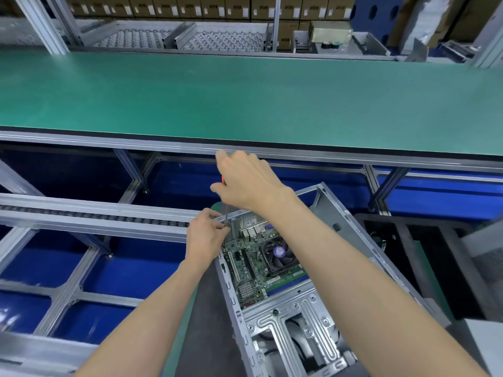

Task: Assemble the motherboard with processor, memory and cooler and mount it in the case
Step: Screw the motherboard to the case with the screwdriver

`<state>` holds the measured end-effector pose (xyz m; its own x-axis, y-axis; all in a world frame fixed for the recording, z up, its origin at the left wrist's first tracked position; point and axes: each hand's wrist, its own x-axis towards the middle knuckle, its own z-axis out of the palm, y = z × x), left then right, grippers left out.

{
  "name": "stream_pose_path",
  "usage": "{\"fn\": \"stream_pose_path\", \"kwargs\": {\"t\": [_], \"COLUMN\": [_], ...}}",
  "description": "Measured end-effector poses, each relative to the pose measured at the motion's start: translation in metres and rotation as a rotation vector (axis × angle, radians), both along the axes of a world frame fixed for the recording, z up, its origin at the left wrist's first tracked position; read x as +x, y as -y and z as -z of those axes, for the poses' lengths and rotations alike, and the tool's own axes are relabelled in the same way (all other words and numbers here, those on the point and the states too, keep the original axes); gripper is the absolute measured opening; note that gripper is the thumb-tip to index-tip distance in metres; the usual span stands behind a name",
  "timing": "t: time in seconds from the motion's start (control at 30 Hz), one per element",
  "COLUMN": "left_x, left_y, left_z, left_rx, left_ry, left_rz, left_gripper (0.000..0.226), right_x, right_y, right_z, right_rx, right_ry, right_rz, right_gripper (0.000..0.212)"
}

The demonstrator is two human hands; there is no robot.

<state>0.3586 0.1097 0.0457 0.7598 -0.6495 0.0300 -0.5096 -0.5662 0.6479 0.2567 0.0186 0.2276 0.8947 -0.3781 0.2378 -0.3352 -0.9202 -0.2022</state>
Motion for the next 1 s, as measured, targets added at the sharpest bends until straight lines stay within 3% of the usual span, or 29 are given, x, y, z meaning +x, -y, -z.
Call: {"fn": "stream_pose_path", "kwargs": {"t": [0.1, 0.23, 0.43, 0.63, 0.73, 0.83, 0.93, 1.0], "left_x": [0.002, 0.004, 0.002, 0.0, 0.003, 0.004, -0.005, -0.018], "left_y": [0.0, -0.003, -0.004, -0.004, -0.012, -0.029, -0.041, -0.042], "left_z": [0.002, 0.003, 0.001, -0.005, -0.012, -0.02, -0.029, -0.036], "left_rx": [0.01, 0.0, -0.037, 0.01, -0.092, -0.295, -0.391, -0.411], "left_ry": [0.029, 0.058, 0.087, 0.057, -0.131, -0.37, -0.351, -0.359], "left_rz": [0.037, 0.075, 0.077, 0.083, 0.113, -0.027, -0.249, -0.283], "left_gripper": [0.014, 0.018, 0.016, 0.015, 0.008, 0.014, 0.021, 0.021], "right_x": [0.0, 0.006, 0.001, -0.005, -0.011, -0.021, -0.032, -0.039], "right_y": [0.001, -0.006, -0.005, -0.004, 0.003, 0.015, 0.028, 0.036], "right_z": [-0.003, 0.001, 0.007, 0.013, 0.004, -0.009, -0.021, -0.029], "right_rx": [0.105, -0.066, 0.178, 0.185, 0.183, 0.19, 0.161, 0.147], "right_ry": [-0.03, -0.018, 0.053, 0.156, 0.215, 0.273, 0.327, 0.359], "right_rz": [-0.039, 0.064, 0.045, 0.062, 0.06, 0.062, 0.096, 0.121], "right_gripper": [0.026, 0.027, 0.026, 0.021, 0.021, 0.019, 0.019, 0.018]}}
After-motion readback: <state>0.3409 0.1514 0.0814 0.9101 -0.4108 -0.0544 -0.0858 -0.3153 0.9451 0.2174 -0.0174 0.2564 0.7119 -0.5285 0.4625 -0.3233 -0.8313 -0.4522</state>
